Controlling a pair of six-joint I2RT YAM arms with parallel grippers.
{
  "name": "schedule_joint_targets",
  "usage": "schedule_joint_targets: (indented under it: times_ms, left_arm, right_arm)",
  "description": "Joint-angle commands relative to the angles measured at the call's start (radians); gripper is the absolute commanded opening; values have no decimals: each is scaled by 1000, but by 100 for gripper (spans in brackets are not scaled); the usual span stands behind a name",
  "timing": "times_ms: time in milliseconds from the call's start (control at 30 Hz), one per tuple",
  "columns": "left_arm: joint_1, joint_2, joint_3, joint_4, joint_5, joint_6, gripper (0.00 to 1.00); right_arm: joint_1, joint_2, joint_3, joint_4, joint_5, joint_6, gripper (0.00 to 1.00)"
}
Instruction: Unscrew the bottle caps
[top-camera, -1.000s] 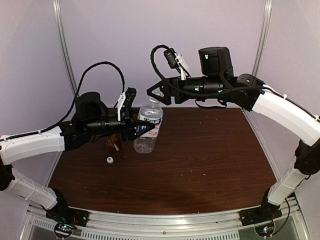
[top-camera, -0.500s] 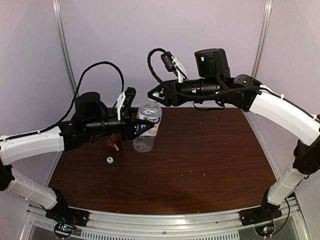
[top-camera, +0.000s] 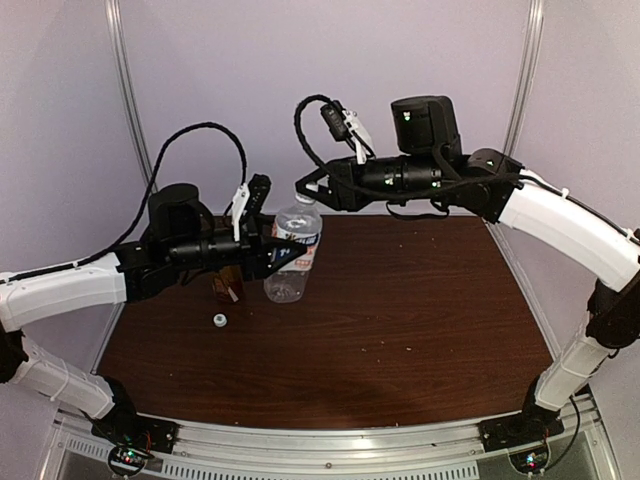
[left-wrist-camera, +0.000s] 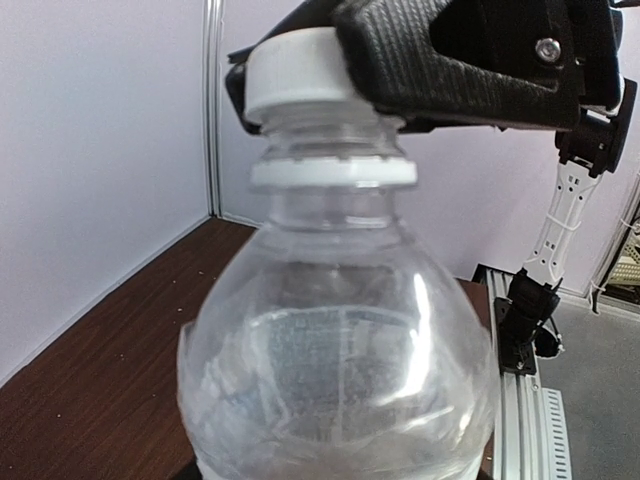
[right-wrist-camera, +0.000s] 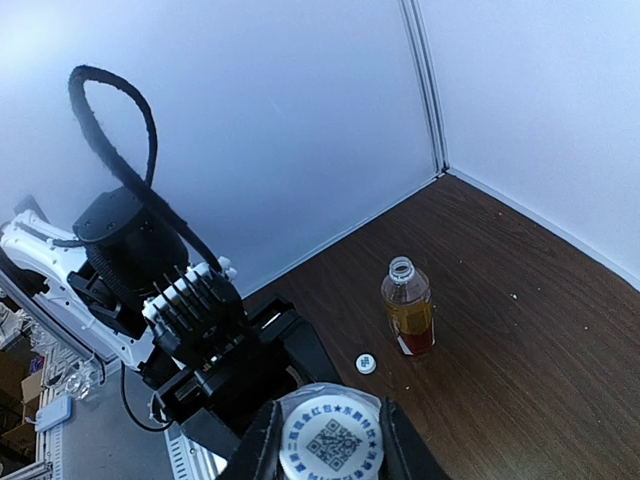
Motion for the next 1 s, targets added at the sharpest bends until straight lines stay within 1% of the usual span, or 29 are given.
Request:
schedule_joint_targets:
  times_ms: [0, 133, 300, 400, 467, 600, 733, 867, 967]
  left_arm:
    - [-4, -33, -7, 28, 14, 42, 34]
    - [-4, -51, -25, 24, 109, 87, 34]
    - [-4, -66, -39, 15, 293, 133, 34]
    - [-4, -66, -41, 28, 389, 127, 34]
    - [-4, -64, -43, 40, 424, 108, 34]
    - [-4, -75, -40, 11, 428, 117, 34]
    - [-4, -121, -33, -72, 401, 151, 34]
    - [-4, -190, -30, -183, 322, 191, 34]
    - [-3, -247, -26, -268, 204, 207, 34]
  right_arm:
    - [-8, -38, -11, 53, -107, -64, 17]
    - [-34, -59, -33, 83, -255, -126, 17]
    - [-56, -64, -39, 67, -426, -218, 18]
    - [-58, -63, -44, 34, -489, -293, 19]
    - [-59, -64, -48, 31, -505, -311, 19]
    - [-66, -81, -66, 65, -458, -290, 19]
    - [-92, -92, -90, 88, -356, -252, 20]
    - [-121, -91, -141, 109, -237, -206, 20]
    - [-138, -80, -185, 128, -141, -192, 20]
